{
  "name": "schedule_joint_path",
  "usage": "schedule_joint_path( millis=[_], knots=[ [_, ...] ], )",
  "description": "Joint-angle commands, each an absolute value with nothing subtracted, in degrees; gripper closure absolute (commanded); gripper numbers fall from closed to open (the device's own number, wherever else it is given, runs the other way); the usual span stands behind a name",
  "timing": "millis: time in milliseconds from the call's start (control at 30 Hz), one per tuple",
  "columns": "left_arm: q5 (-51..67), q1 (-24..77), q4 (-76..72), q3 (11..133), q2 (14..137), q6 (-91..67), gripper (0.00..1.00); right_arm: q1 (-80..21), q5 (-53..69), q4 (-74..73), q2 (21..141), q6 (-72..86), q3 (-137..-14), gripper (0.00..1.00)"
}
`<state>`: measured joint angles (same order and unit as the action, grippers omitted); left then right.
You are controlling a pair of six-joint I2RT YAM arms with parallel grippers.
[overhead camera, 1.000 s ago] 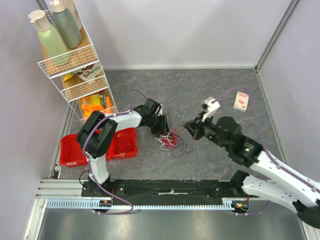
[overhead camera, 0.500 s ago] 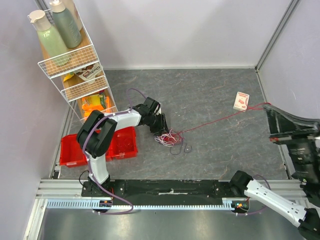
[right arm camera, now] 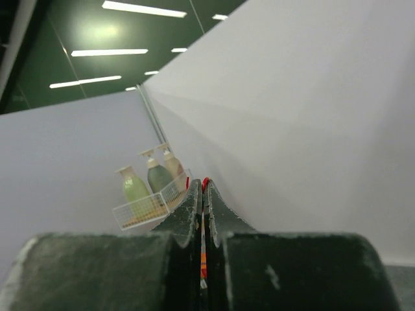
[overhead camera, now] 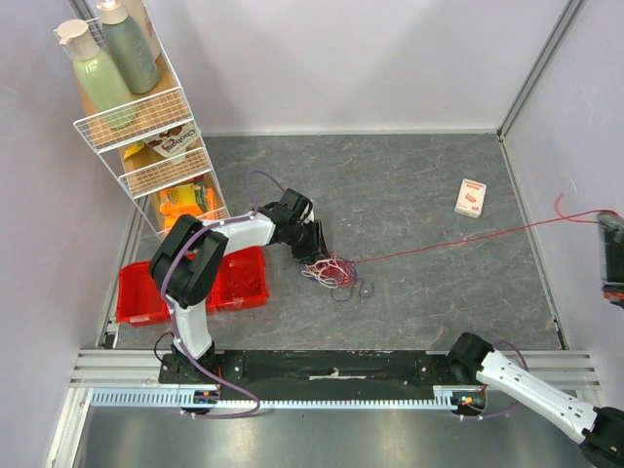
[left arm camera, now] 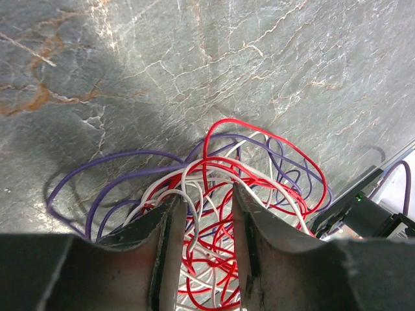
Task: Untangle the cables
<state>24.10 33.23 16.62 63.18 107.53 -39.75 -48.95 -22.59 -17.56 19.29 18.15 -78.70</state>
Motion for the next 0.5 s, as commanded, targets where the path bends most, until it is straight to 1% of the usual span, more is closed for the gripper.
schedule_joint_path(
  millis=[0, 233, 367, 467],
  knots=[
    [20.04, 32.61, 18.37, 64.6, 106.35, -36.65, 0.58, -48.87, -17.68, -11.52, 21.53, 16.7, -84.37, 1.0],
    [18.72, 32.52, 18.72, 64.69, 106.52, -36.04, 0.55, -48.87, -11.88, -5.19, 27.94, 16.17, -91.92, 1.0],
    [19.77, 32.17, 19.07, 65.21, 107.4, -36.04, 0.55, -48.87, -6.08, -2.73, 35.93, 16.52, -99.92, 1.0],
    [18.38, 32.08, 19.16, 65.13, 106.97, -35.6, 0.54, -48.87, -3.43, -0.8, 41.64, 16.61, -105.27, 1.0]
  ],
)
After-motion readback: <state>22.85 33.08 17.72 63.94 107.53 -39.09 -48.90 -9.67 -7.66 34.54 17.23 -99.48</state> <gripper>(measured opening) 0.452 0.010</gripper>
